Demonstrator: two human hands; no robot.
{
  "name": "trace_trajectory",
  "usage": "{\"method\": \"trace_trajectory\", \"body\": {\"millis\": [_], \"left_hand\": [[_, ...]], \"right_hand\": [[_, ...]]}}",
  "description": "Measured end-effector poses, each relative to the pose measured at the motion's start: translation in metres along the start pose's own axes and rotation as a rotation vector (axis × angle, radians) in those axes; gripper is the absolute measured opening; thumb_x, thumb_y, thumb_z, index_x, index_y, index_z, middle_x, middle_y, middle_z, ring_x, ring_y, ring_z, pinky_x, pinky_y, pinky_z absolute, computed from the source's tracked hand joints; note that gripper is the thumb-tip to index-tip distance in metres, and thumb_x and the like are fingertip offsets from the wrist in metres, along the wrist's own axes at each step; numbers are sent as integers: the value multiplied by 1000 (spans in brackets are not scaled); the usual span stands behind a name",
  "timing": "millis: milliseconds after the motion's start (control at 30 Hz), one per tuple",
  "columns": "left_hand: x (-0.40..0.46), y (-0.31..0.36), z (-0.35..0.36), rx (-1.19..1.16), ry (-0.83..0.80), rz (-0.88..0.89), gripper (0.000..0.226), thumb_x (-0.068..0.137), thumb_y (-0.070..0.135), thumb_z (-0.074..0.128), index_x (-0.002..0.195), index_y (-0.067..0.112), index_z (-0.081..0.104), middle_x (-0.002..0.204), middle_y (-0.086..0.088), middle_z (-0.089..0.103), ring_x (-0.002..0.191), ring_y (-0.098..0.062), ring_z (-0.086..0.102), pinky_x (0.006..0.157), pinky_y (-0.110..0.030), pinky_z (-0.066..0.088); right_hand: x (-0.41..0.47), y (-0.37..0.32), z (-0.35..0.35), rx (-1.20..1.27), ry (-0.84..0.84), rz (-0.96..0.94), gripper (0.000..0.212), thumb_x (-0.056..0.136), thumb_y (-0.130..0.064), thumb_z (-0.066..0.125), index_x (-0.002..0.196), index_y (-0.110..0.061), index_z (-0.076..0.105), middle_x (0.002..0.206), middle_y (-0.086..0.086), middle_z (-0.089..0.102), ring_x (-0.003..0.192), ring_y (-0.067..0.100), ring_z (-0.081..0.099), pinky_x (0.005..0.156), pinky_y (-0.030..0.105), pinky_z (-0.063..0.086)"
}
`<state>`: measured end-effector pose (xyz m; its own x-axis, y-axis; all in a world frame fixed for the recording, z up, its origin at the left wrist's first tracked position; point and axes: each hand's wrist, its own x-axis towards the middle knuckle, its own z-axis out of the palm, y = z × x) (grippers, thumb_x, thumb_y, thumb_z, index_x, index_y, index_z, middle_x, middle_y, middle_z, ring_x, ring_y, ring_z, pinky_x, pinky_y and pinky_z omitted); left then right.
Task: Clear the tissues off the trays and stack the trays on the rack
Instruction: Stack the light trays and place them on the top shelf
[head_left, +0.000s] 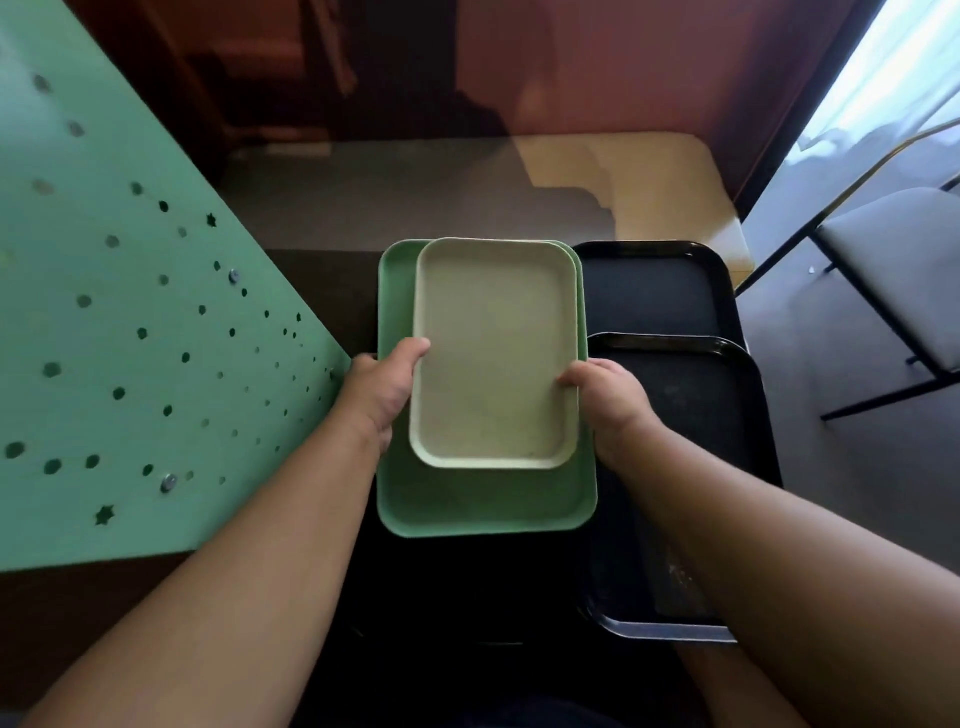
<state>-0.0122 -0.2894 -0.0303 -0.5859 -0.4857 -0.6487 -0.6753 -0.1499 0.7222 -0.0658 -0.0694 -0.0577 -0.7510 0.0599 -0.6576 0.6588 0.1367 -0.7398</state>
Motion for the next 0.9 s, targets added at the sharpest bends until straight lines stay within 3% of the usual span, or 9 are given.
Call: {"method": "trace_trajectory", "body": {"millis": [100,233,300,467,600,767,900], "left_hand": [[10,6,5,0,30,-3,87,75,56,68,142,6,46,131,-11,61,115,-29,59,98,-45,47],[20,2,13,8,44,-45,50,88,43,64,118,4,62,103,-7,70,86,-18,64,63,-28,45],[23,0,15,22,49,-63,41,90,41,62,109,5,65,95,-5,70,81,-16,64,58,-26,43],[28,-4,11,67,73,-83,44,86,44,59,111,9,70,100,-7,75,88,-24,70,62,-28,49],[27,-3,11,87,100,-89,48,86,45,56,115,8,66,106,-7,72,89,-23,66,63,-29,45],[17,-2,11,106,127,-65,69,83,49,57,137,7,51,130,-8,60,111,-29,57,85,-39,41],[3,-5,8,117,130,-5,84,76,55,57,144,7,44,144,-11,51,122,-30,52,98,-44,42]], "right_hand": [[12,-10,6,-46,-5,-6,25,75,-19,70,100,-17,71,104,6,73,98,28,70,94,48,57],[23,-8,11,-105,-4,19,23,82,-25,68,104,-17,67,102,1,69,97,23,66,92,43,55],[27,-6,14,-127,-12,33,23,83,-30,67,103,-18,66,103,1,69,95,23,66,90,42,55],[31,0,20,-159,-5,40,26,86,-35,66,105,-18,64,101,0,66,89,19,63,75,35,49],[30,-2,20,-191,-13,25,31,87,-36,66,111,-16,65,103,0,67,93,21,65,79,37,51],[24,-2,17,-155,-12,6,29,86,-31,68,110,-14,69,103,2,71,92,21,67,81,36,54],[8,2,8,-59,-25,-2,11,86,-23,69,93,-15,72,94,4,74,89,23,71,85,40,59]]}}
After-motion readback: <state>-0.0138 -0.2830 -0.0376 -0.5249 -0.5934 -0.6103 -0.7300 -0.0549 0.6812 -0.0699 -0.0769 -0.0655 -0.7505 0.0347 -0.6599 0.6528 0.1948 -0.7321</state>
